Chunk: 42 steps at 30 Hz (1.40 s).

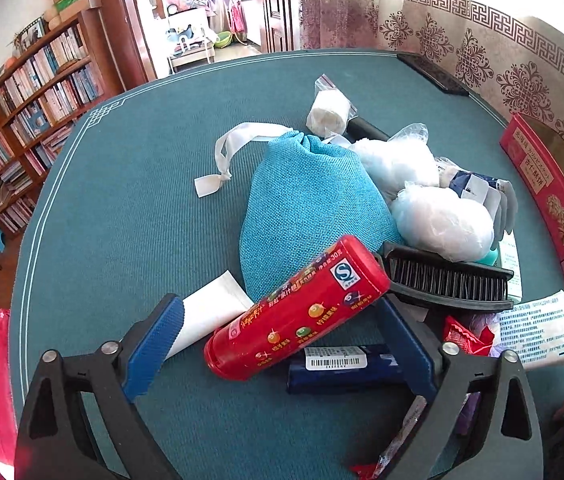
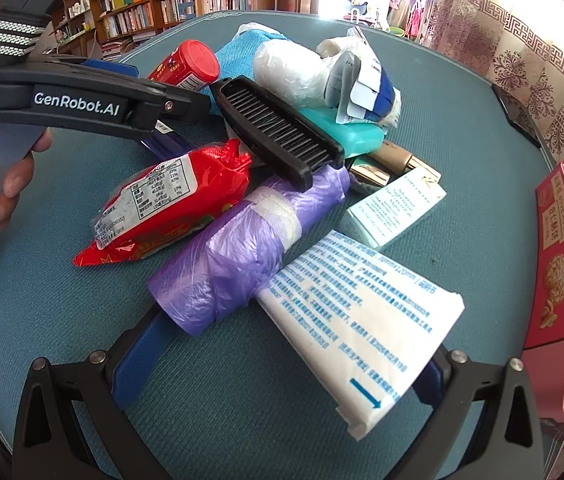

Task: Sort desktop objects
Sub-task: 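Grasp the red cylindrical can with the left gripper while the right grasps a white packet, then carry the red can and white packet into the red tin box with both grippers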

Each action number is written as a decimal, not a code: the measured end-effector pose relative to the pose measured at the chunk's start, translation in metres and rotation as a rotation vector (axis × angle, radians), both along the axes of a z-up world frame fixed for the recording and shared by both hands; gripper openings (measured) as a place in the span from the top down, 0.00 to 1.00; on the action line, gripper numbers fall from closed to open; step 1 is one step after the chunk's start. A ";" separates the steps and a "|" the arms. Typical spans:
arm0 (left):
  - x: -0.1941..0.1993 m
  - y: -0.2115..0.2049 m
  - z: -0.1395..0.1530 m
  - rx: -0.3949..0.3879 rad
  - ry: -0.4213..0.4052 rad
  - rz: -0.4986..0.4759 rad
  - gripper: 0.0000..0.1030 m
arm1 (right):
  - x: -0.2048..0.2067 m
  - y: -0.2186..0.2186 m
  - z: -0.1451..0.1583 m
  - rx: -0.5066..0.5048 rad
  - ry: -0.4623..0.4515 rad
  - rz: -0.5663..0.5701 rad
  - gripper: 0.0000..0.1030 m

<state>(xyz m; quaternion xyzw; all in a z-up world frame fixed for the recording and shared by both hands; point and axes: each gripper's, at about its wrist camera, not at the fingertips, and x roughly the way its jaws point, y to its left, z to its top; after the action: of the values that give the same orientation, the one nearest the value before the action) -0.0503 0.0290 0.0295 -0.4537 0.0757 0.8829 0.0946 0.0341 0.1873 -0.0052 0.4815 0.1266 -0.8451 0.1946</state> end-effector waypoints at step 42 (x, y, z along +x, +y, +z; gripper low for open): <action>-0.006 -0.033 -0.004 0.291 -0.048 0.051 0.64 | -0.002 0.096 0.026 -0.774 -0.155 -0.082 0.43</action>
<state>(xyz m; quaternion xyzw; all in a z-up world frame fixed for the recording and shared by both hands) -0.0568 -0.0039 0.0255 -0.4578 -0.0670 0.8756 0.1388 0.0318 0.2837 0.0208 0.4395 -0.2360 -0.7986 0.3367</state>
